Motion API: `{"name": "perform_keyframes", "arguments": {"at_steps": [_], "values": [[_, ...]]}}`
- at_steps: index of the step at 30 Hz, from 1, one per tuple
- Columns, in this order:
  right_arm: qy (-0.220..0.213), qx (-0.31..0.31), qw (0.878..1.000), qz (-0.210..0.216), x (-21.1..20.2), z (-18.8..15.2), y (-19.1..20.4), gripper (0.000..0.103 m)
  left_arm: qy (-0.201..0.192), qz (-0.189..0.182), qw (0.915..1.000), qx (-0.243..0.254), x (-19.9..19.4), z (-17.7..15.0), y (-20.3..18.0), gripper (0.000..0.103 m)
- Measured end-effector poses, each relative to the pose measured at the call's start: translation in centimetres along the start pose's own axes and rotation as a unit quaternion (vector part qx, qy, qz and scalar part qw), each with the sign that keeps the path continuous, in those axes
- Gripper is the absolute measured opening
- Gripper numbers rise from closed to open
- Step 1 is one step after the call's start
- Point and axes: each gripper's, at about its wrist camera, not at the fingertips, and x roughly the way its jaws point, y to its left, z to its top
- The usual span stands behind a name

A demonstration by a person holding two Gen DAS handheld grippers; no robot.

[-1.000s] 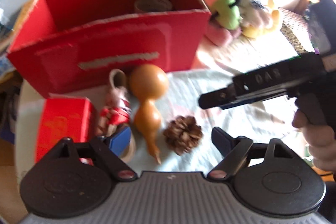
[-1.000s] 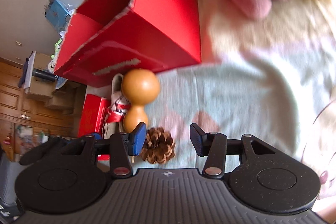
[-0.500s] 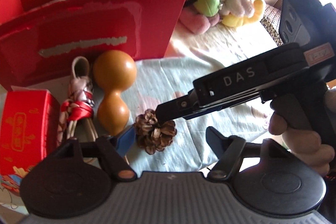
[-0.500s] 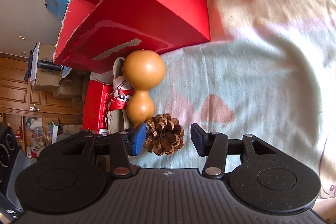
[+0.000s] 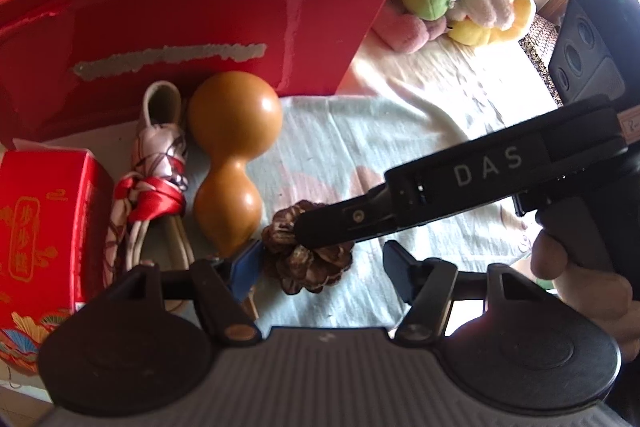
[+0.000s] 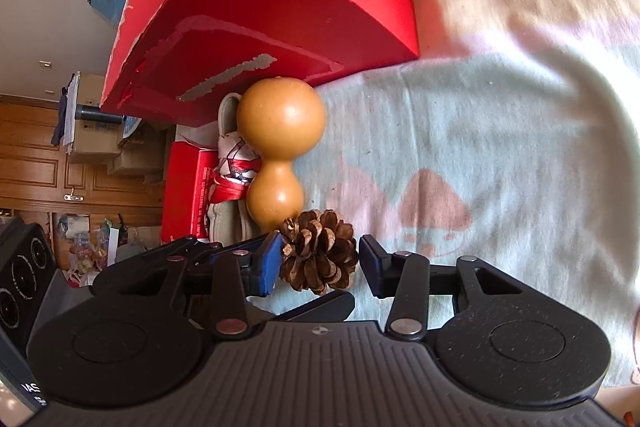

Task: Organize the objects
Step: 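Close the right gripper on the pine cone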

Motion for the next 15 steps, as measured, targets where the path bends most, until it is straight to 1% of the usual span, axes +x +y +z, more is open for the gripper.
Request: {"name": "perform_keyframes", "arguments": {"at_steps": [4, 8, 11, 15], "values": [[0.003, 0.003, 1.0, 0.004, -0.05, 0.05, -0.26, 0.046, 0.001, 0.01, 0.9999, 0.001, 0.21, -0.15, 0.15, 0.06], [0.011, 0.012, 1.0, 0.012, 0.1, -0.11, -0.49, 0.046, 0.01, 0.01, 0.9999, -0.007, 0.82, -0.23, 0.4, 0.058], [0.007, 0.004, 1.0, 0.009, -0.14, -0.29, -0.24, 0.046, 0.009, 0.016, 0.9998, -0.01, 0.92, -0.22, 0.49, 0.053], [0.005, 0.007, 1.0, 0.01, -0.39, -0.37, -0.51, 0.045, 0.009, 0.018, 0.9997, -0.014, 0.86, -0.09, 0.48, 0.052]]}}
